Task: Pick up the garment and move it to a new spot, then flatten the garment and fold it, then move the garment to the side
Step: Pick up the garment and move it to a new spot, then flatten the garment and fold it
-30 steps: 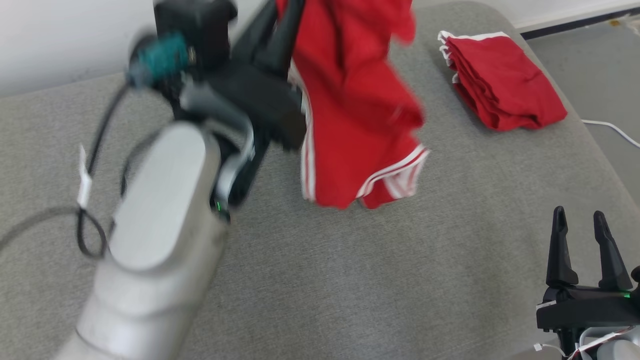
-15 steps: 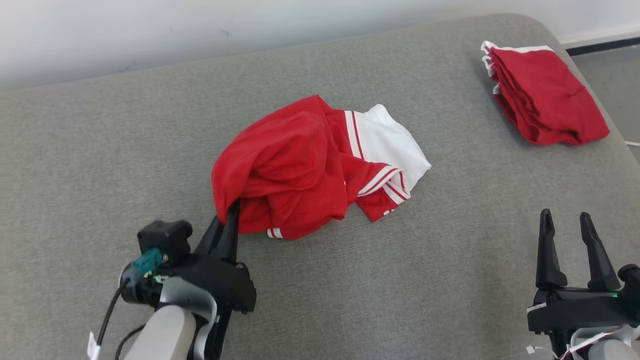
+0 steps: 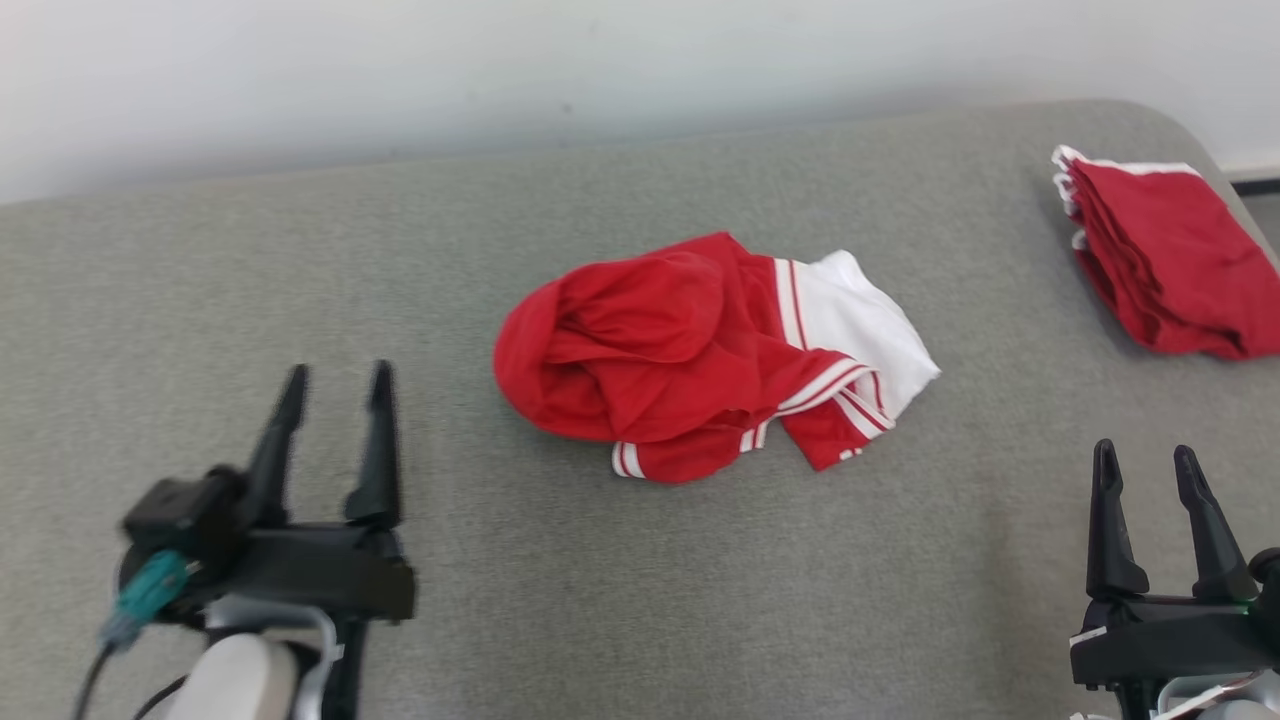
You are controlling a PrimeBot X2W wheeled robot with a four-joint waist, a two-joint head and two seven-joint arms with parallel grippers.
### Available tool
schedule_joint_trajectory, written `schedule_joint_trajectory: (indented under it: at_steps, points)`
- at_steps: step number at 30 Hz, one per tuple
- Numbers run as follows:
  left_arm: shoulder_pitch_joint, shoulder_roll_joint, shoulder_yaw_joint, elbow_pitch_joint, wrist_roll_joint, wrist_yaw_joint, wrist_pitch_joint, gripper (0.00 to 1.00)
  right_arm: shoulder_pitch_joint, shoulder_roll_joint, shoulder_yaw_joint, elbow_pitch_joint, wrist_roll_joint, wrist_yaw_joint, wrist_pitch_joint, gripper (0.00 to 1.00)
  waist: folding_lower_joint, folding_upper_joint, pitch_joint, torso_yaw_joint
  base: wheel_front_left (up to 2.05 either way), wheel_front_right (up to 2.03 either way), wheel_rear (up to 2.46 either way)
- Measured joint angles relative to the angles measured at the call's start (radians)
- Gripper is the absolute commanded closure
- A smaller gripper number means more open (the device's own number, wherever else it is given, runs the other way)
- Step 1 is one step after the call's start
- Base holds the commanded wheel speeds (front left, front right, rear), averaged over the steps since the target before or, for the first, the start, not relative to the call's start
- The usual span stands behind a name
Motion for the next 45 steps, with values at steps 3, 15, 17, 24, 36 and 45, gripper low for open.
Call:
schedule_joint_trajectory:
  at_steps: [3,15,17,24,36,45]
  points:
    - [0.043,0.023,0.053,-0.043,0.006,0.011,-0.016,0.0,0.007,-0.002,0.011,-0.006,-0.004,0.0,0.0,0.0,0.0,0.0,-0.018,0.023,0.0,0.0,0.0]
    - [0.292,0.018,0.209,-0.196,0.153,0.01,-0.023,0.0,0.049,-0.003,0.049,-0.01,-0.007,0.0,0.0,0.0,-0.0001,-0.0001,-0.101,0.078,0.0,0.0,0.0]
    - [0.323,0.003,0.227,-0.199,0.166,-0.005,-0.023,0.0,0.059,-0.002,0.052,-0.008,-0.007,0.0,0.0,0.0,-0.0001,-0.0001,-0.113,0.083,0.0,0.0,0.0]
    - [0.381,-0.043,0.274,-0.169,0.21,-0.062,-0.023,0.0,0.078,0.006,0.081,0.007,-0.004,0.0,0.0,0.0,0.0,-0.0001,-0.142,0.097,0.0,0.0,0.0]
    - [0.389,-0.097,0.306,-0.109,0.273,-0.157,-0.023,0.0,0.08,0.012,0.119,0.022,0.002,0.0,0.0,0.0,0.0,-0.0001,-0.155,0.085,0.0,0.0,0.0]
    - [0.381,-0.117,0.329,-0.093,0.307,-0.184,-0.023,0.0,0.084,0.012,0.117,0.029,0.008,0.0,0.0,0.0,0.0,-0.0001,-0.153,0.085,0.0,0.0,0.0]
